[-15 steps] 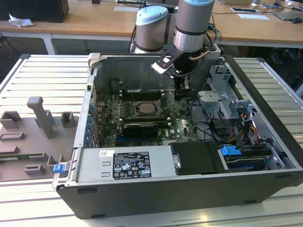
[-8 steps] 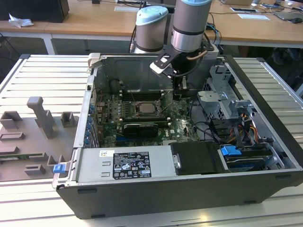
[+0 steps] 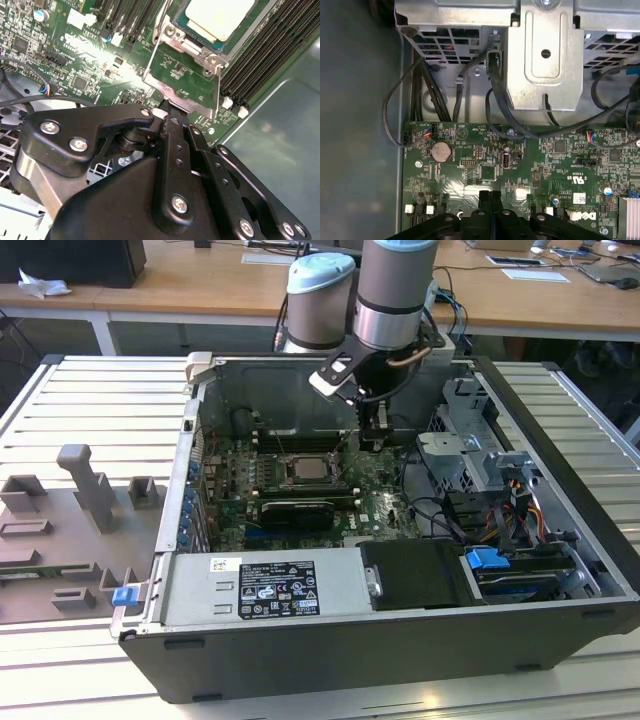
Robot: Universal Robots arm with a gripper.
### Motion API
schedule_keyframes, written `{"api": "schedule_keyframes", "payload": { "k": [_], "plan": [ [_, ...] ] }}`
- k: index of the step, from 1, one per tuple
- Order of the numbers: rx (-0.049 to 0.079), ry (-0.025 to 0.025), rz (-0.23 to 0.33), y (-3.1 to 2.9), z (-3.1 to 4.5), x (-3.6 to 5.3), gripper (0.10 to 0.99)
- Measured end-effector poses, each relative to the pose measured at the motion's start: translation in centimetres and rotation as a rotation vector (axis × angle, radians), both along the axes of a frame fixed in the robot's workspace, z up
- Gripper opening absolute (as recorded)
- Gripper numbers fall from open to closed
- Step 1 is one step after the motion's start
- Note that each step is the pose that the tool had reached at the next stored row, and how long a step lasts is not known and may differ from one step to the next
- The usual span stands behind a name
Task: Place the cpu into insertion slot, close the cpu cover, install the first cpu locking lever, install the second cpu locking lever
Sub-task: 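Close the cpu cover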
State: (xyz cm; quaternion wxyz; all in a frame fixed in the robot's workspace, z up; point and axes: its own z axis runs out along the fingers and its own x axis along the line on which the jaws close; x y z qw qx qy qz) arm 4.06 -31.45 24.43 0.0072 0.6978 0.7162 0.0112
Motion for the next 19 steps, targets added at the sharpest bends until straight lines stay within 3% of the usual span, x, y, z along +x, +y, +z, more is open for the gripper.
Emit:
{"api": "schedule_keyframes", "payload": {
  "k": [7, 9, 11, 19],
  "plan": [
    [0.0, 0.0, 0.0, 0.0, 0.0, -1.25, 0.106],
    [0.0, 0.0, 0.0, 0.0, -0.01, -2.86, 0.106],
    [0.0, 0.0, 0.0, 0.0, -0.04, -3.64, 0.106],
    [0.0, 0.0001, 0.0, 0.0, -1.05, -4.99, 0.106]
  ]
}}
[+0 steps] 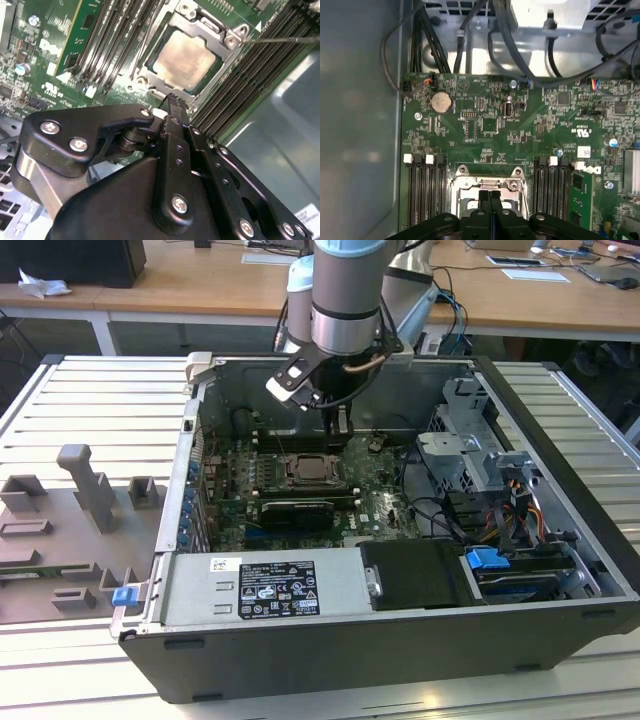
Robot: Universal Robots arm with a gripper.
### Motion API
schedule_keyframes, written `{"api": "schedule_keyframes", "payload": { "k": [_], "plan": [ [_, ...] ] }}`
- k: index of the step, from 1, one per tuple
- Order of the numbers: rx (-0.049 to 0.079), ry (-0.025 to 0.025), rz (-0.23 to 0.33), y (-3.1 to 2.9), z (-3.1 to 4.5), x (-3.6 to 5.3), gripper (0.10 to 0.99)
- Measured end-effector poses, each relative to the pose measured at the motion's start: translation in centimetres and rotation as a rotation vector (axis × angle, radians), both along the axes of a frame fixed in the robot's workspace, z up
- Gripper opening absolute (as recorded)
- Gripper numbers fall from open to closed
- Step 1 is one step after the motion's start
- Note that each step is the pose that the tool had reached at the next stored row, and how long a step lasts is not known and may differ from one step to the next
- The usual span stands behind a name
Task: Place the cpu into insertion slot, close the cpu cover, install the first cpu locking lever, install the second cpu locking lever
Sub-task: 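Close the cpu cover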
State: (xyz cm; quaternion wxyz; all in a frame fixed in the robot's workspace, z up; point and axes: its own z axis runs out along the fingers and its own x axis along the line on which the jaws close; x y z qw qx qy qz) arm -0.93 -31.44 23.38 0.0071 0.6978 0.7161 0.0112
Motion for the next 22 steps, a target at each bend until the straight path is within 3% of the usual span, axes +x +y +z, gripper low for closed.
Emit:
{"api": "schedule_keyframes", "payload": {
  "k": [3, 7, 12, 16, 22],
  "plan": [
    [0.0, -0.0001, 0.0, 0.0, -0.63, -0.35, 0.106],
    [0.002, -0.0001, 0.0, 0.0, -1.65, -1.57, 0.106],
    [0.002, -0.0001, 0.0, 0.0, -1.84, -3.42, 0.106],
    [0.002, -0.0001, 0.0, 0.0, -1.95, -4.11, 0.106],
    [0.002, 0.0, 0.0, 0.0, -2.75, -4.31, 0.106]
  ]
}}
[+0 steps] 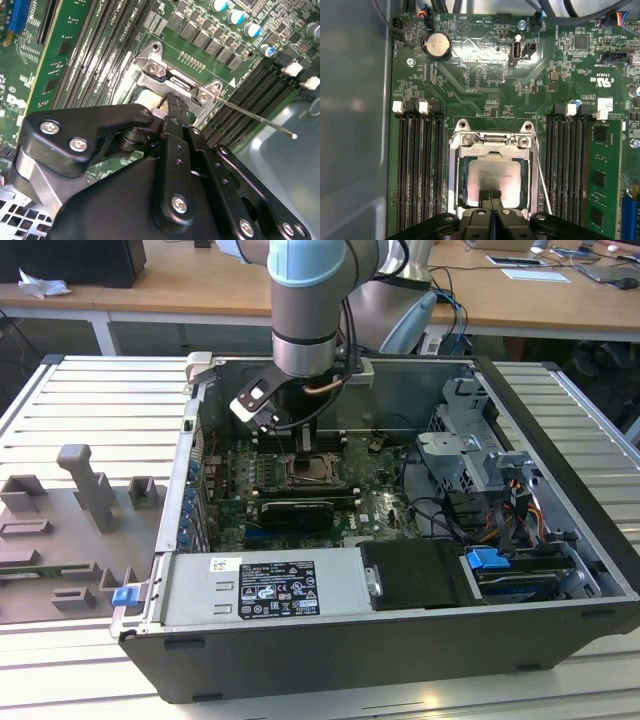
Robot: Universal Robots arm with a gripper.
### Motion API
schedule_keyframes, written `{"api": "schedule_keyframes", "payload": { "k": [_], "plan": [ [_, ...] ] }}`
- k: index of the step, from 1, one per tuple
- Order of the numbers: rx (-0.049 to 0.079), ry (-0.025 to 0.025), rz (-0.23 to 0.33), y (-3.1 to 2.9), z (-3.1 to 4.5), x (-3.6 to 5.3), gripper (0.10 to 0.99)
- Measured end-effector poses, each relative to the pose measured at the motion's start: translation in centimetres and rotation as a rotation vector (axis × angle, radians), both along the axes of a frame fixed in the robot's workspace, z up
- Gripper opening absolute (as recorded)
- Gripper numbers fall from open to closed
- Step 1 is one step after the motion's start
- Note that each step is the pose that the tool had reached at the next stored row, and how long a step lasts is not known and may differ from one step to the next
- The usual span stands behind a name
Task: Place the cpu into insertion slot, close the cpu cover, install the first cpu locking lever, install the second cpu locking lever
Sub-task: 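Close the cpu cover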
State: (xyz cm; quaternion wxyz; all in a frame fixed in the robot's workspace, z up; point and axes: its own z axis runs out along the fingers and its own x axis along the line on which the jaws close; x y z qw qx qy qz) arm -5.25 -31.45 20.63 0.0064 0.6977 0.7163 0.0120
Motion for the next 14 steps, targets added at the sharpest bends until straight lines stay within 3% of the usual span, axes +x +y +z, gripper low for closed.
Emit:
{"api": "schedule_keyframes", "payload": {
  "k": [3, 5, 10, 14],
  "plan": [
    [0.0, 0.0001, 0.0, 0.0, 0.06, -0.01, 0.106],
    [0.0, 0.0, 0.0, 0.01, 0.63, 0.09, 0.106],
    [0.0, 0.0009, 0.0, 0.0, 0.65, 1.38, 0.106],
    [0.0, 0.0008, 0.0, 0.0, 0.64, 1.57, 0.106]
  ]
}}
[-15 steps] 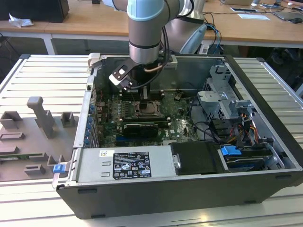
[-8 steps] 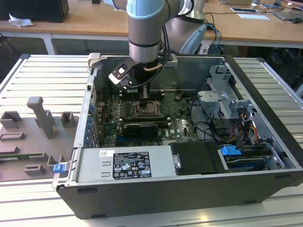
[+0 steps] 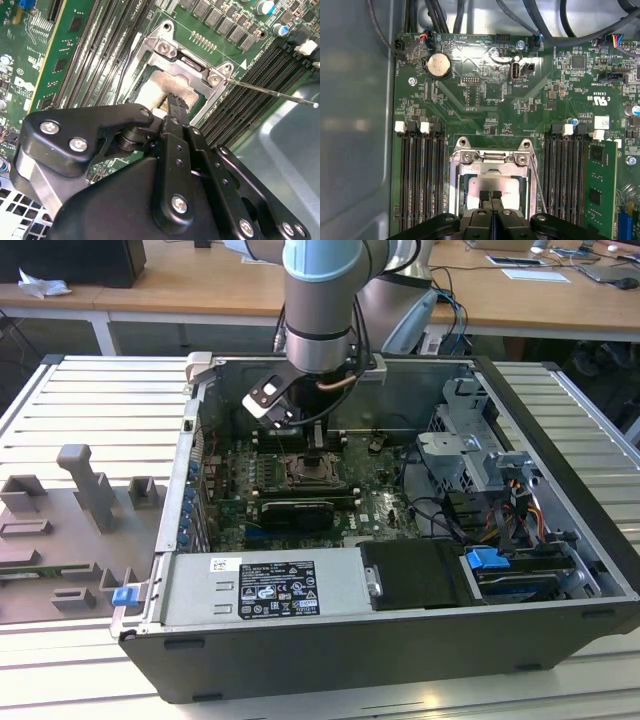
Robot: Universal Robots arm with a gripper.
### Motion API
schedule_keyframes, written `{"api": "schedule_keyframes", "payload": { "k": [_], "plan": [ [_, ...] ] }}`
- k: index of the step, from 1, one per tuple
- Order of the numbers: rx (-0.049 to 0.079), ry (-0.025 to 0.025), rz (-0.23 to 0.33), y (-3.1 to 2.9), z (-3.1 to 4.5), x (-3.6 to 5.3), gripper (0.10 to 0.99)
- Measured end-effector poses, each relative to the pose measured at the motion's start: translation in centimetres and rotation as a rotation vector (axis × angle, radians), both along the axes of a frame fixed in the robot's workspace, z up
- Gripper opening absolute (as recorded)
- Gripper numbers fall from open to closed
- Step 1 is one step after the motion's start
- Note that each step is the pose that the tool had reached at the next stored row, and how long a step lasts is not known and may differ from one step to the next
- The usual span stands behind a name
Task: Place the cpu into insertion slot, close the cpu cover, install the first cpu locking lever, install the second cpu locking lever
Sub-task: 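Close the cpu cover, then install the first cpu locking lever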
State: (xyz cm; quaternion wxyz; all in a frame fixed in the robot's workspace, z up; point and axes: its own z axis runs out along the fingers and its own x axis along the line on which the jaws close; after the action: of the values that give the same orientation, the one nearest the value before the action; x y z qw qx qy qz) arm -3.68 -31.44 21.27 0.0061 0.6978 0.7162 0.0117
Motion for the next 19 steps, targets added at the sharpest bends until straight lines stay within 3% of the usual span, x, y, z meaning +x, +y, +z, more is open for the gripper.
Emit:
{"api": "schedule_keyframes", "payload": {
  "k": [19],
  "plan": [
    [0.0, 0.0001, 0.0, 0.0, 0.53, 0.05, 0.106]
  ]
}}
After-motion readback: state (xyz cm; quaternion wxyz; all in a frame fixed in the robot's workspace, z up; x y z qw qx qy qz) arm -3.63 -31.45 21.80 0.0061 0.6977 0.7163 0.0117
